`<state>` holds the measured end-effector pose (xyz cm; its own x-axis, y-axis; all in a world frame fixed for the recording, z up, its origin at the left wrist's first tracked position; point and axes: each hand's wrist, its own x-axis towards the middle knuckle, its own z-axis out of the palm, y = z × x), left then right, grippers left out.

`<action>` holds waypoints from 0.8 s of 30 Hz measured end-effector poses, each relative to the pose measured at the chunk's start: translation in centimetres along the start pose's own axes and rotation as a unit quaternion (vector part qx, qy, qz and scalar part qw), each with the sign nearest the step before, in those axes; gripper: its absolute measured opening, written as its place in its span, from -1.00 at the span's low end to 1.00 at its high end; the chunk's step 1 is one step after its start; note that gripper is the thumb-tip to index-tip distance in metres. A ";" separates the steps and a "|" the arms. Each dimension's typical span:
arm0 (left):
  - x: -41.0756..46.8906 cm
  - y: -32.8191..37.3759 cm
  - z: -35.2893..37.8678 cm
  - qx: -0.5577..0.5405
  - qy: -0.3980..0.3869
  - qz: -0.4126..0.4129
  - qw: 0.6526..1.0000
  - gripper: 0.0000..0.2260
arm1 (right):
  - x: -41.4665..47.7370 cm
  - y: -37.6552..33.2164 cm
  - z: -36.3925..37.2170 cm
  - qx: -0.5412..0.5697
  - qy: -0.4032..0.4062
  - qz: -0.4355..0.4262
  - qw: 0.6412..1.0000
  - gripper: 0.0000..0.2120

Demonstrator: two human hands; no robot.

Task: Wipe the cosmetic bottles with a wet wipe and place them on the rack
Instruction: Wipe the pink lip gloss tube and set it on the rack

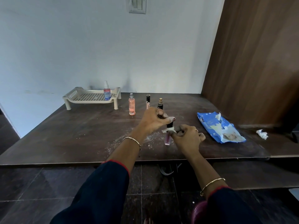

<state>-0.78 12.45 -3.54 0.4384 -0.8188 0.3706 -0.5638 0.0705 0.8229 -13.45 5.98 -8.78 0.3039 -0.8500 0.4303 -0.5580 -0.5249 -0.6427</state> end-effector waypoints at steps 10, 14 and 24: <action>0.1 -0.5 -0.1 -0.023 -0.011 -0.002 1.000 -0.82 | -0.3 -0.1 -0.2 0.031 -0.009 0.026 0.999 -0.65; -0.1 -0.7 0.0 -0.059 -0.029 -0.010 0.998 -0.84 | -0.8 0.9 0.6 -0.018 -0.040 -0.008 0.999 -0.75; 0.3 -1.1 0.0 -0.072 -0.037 -0.007 0.997 -0.83 | -0.6 0.8 0.3 -0.058 -0.071 -0.013 0.996 -0.80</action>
<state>-0.07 12.11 -4.35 0.3897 -0.8601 0.3292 -0.4482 0.1351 0.8837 -13.85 6.02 -9.71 0.4207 -0.8387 0.3458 -0.6322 -0.5444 -0.5514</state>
